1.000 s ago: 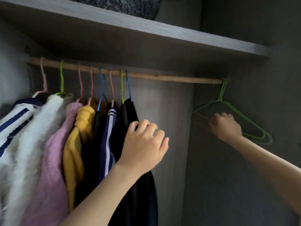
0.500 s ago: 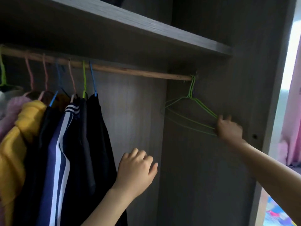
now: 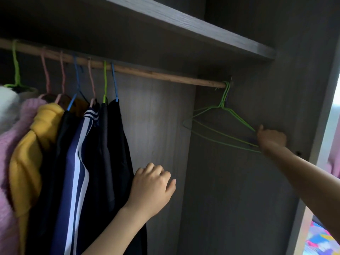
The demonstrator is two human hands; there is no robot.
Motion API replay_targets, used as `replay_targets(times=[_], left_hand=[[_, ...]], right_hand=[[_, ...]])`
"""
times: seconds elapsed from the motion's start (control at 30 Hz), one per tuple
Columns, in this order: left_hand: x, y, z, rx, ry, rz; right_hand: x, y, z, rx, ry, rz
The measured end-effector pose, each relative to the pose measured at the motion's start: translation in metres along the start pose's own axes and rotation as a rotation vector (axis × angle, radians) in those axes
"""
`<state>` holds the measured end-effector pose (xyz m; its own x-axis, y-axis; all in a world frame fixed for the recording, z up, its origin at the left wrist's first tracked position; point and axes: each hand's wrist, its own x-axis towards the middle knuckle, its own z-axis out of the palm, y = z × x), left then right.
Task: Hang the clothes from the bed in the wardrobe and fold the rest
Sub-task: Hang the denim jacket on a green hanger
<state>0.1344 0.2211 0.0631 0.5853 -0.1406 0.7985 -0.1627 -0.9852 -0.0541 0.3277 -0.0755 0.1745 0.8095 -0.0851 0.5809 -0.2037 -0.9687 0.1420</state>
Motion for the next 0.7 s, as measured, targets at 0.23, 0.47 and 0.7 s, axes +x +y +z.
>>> replay_targets(times=[0.23, 0.47, 0.7], left_hand=[[-0.002, 0.0, 0.0, -0.008, 0.005, -0.021], [-0.004, 0.01, 0.004, -0.01, -0.045, -0.008], [-0.011, 0.015, 0.015, -0.067, -0.148, -0.042]], right_hand=[[-0.004, 0.004, -0.014, -0.172, 0.056, -0.154], [-0.011, 0.004, -0.019, 0.005, 0.174, -0.168], [-0.034, 0.009, -0.015, 0.142, 0.292, -0.247]])
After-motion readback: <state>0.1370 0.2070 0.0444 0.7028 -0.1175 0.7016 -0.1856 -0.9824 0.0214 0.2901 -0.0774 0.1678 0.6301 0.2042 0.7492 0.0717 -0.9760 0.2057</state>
